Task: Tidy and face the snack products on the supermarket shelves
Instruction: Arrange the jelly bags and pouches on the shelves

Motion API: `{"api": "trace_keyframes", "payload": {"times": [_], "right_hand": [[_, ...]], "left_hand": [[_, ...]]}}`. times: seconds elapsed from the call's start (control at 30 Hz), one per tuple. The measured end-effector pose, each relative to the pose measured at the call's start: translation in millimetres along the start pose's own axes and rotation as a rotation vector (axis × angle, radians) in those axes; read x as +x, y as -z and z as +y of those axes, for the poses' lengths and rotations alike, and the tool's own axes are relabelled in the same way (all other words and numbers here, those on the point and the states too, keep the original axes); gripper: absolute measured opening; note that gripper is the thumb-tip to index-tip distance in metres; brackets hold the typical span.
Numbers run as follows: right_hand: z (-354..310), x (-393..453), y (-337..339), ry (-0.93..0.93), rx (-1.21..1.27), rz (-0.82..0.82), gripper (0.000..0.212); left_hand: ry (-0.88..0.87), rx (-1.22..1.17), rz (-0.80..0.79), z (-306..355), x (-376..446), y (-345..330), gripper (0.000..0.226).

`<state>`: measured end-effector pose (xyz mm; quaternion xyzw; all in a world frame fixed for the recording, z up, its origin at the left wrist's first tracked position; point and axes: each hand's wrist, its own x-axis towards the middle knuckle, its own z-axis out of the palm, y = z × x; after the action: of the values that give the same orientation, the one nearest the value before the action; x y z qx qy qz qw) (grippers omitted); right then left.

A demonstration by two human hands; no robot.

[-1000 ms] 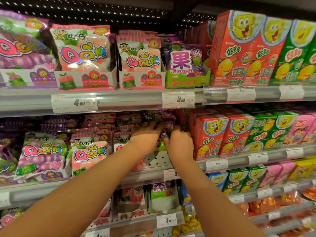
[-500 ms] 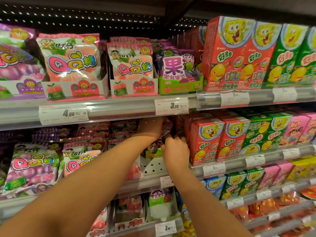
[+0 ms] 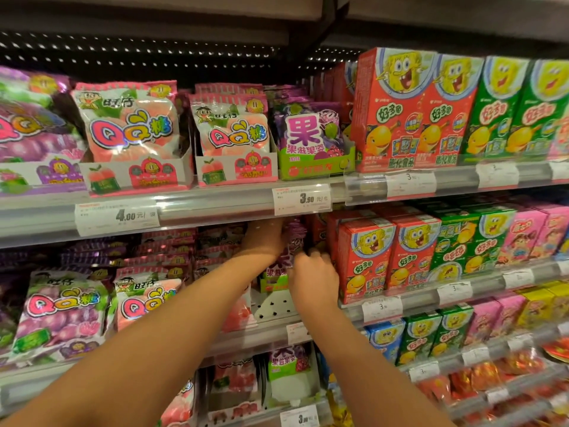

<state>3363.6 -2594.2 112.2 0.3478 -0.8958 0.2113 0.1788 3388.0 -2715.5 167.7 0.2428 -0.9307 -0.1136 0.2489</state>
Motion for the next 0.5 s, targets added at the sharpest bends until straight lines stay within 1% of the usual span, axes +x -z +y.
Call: {"api": "trace_keyframes", "payload": {"times": [0.07, 0.17, 0.23, 0.27, 0.3, 0.37, 0.43, 0.5], "right_hand": [[-1.4, -2.1, -1.4, 0.038, 0.013, 0.044, 0.032], [-6.0, -1.4, -2.9, 0.074, 0.041, 0.02, 0.057], [-7.1, 5.7, -0.8, 0.045, 0.09, -0.007, 0.072], [-7.2, 11.3, 0.7, 0.025, 0.117, -0.021, 0.075], [-7.3, 17.4, 2.2, -0.001, 0.154, -0.036, 0.075], [-7.7, 27.3, 4.2, -0.066, 0.247, -0.063, 0.065], [-8.9, 33.4, 5.3, -0.128, 0.343, -0.086, 0.051], [-9.6, 38.6, 4.5, -0.169, 0.405, -0.115, 0.044]], "left_hand": [[-0.042, 0.072, 0.018, -10.4, -9.3, 4.7, 0.041], [-0.053, 0.155, -0.022, -26.1, -19.0, 11.2, 0.045], [0.041, 0.166, -0.03, -29.8, -20.9, 11.6, 0.046], [0.11, 0.142, -0.012, -29.6, -20.4, 11.4, 0.043], [0.176, 0.093, 0.002, -28.2, -19.5, 12.0, 0.039], [0.278, -0.057, -0.004, -25.5, -17.1, 13.2, 0.035], [0.352, -0.211, -0.026, -21.8, -15.5, 14.8, 0.036], [0.43, -0.405, -0.009, -16.9, -12.8, 17.5, 0.037]]}}
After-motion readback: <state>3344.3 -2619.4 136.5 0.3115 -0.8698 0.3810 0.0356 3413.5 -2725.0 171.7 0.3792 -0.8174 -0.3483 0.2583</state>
